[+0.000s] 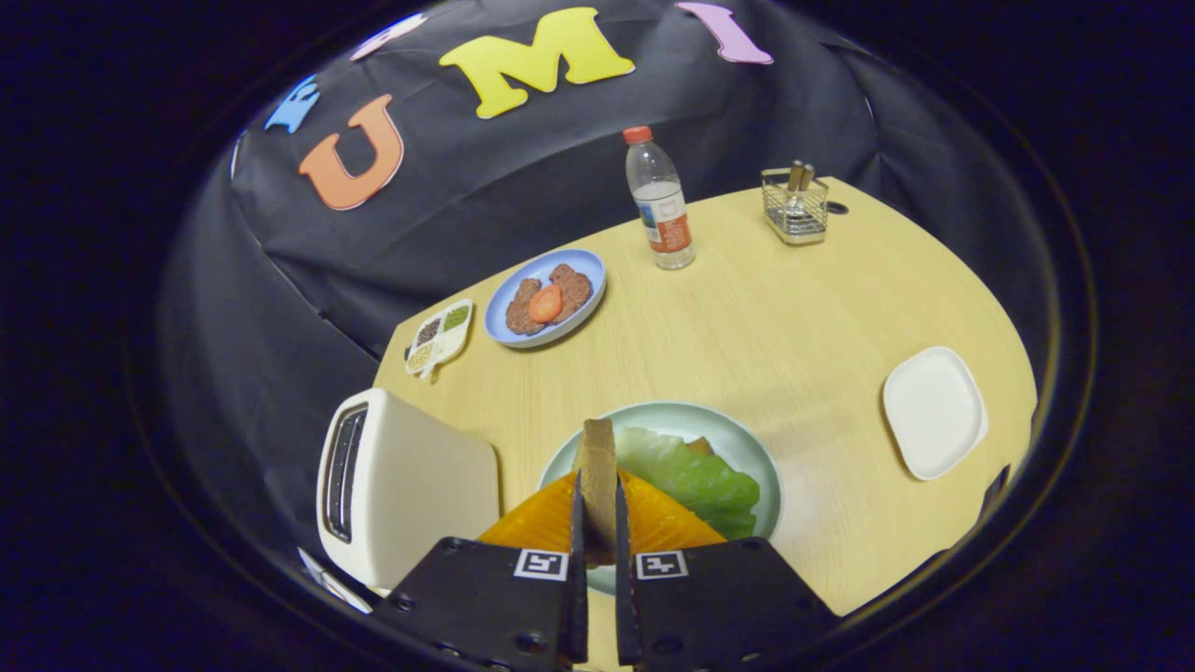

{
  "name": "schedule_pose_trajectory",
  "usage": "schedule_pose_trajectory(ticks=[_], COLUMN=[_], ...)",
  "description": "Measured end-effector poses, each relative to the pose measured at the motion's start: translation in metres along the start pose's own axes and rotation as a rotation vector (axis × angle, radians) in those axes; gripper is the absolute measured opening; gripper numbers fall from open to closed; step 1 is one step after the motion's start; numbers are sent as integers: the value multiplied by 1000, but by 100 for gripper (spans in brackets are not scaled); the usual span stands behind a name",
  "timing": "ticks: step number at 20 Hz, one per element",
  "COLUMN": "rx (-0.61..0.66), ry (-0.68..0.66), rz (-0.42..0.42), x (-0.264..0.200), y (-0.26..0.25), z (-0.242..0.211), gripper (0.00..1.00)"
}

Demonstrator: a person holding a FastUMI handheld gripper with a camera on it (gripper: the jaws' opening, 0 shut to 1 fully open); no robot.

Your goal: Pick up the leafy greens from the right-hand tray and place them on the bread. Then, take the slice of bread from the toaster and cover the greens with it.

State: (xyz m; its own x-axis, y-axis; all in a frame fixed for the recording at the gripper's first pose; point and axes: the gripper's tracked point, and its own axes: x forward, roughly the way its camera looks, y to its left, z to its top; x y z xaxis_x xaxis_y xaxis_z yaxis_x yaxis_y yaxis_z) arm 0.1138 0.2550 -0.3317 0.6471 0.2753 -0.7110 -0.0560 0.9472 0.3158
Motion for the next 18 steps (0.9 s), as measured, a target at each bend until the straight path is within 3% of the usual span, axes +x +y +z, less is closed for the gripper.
schedule_pose_trajectory(ticks=[6,8,10,12,16,17,18], rx=[70,69,63,47,-48,-76,-105], ry=[20,35,29,32,3,-5,-14], rz=[-60,-69,-91,-102,-136,-140,-148], x=[21,27,31,29,19,16,11], y=[-41,-50,-61,-64,-66,-62,-60], z=[-4,-8,-7,-12,-7,-6,-4], gripper=[12,18,32,36,59,75,79])
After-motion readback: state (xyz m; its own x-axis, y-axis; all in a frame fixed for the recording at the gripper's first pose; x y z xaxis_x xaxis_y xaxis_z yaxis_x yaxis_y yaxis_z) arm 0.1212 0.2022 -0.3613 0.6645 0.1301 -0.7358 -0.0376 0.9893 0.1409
